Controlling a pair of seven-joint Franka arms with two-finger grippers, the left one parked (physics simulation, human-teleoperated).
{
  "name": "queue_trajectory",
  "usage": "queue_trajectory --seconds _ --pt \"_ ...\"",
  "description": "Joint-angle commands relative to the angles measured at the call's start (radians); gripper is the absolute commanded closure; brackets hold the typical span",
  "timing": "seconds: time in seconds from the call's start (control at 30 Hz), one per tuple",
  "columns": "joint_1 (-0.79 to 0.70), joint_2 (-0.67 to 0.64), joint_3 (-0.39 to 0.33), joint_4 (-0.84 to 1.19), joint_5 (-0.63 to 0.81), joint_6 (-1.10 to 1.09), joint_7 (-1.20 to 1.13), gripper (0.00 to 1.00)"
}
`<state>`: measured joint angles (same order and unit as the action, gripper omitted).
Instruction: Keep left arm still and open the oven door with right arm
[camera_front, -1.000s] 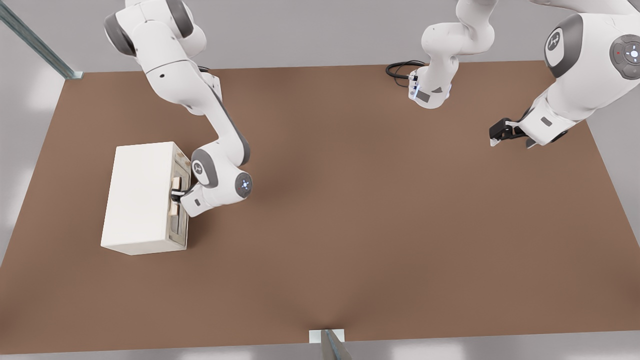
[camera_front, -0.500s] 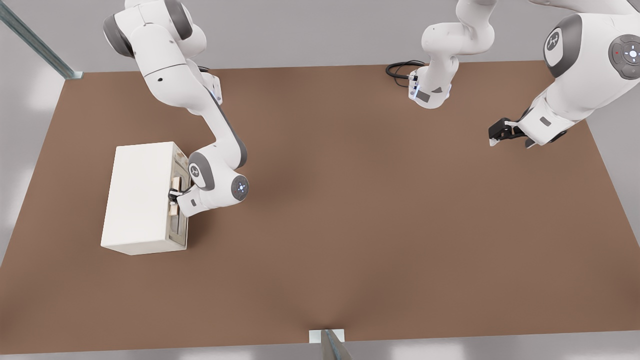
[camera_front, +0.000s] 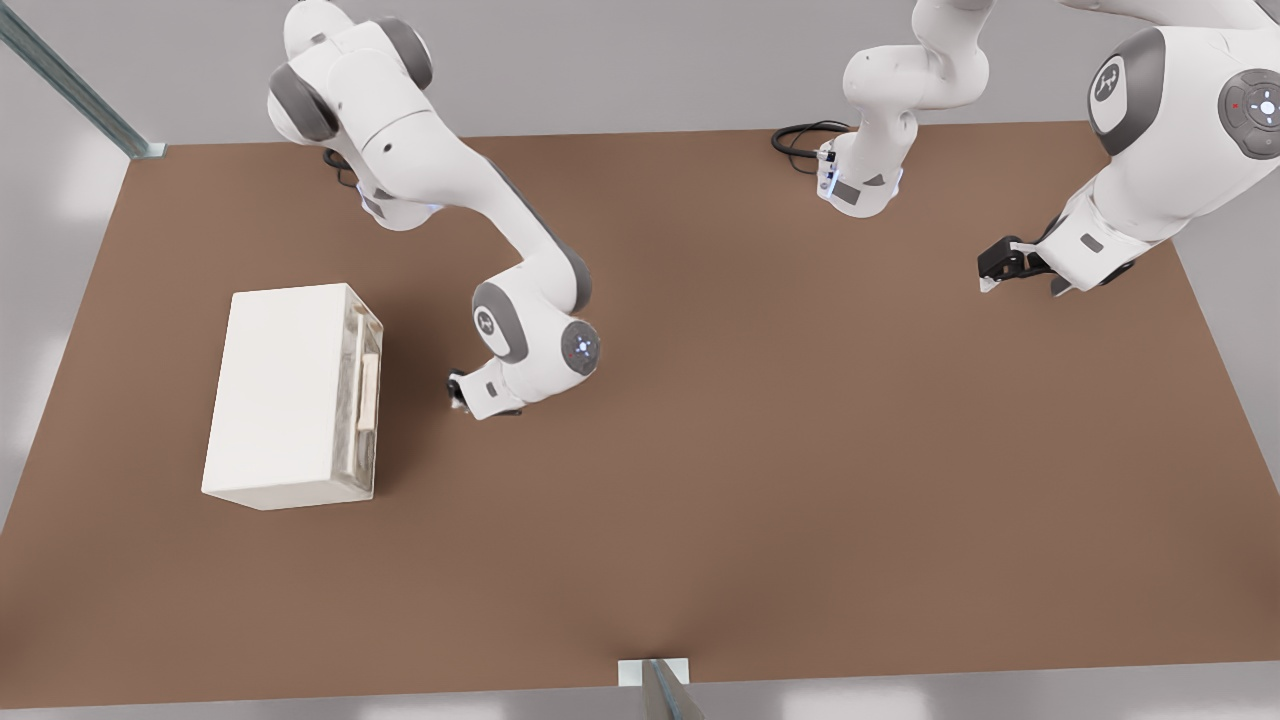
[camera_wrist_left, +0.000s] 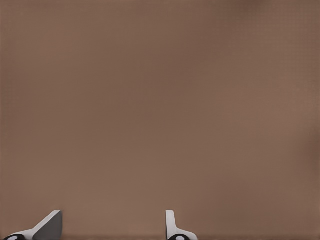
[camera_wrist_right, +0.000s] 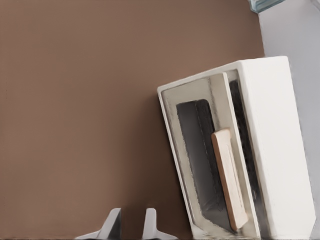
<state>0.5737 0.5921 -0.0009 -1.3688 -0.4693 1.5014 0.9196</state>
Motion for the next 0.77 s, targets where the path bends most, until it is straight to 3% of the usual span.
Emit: queue_trajectory --seconds 0.0,0.1,0.13,0.2,0.4,0.73 --pt "-0.092 -0.008 -0.002 0.106 0.250 -0.076 -0.384 0.00" --pt "-0.265 -0.052 -0.002 0.232 0.357 -0.059 -0.812 0.00" --pt "-0.397 -0.132 0.038 0.200 0.402 -0.032 -0.950 0.00" --pt "-0.563 -0.350 0.117 -0.024 0.403 0.065 -1.010 0.00" --pt "-0.574 -0.284 0.102 0.112 0.400 0.049 -1.010 0.00" --pt "-0.598 -0.271 0.090 0.102 0.393 0.056 -0.986 0.00"
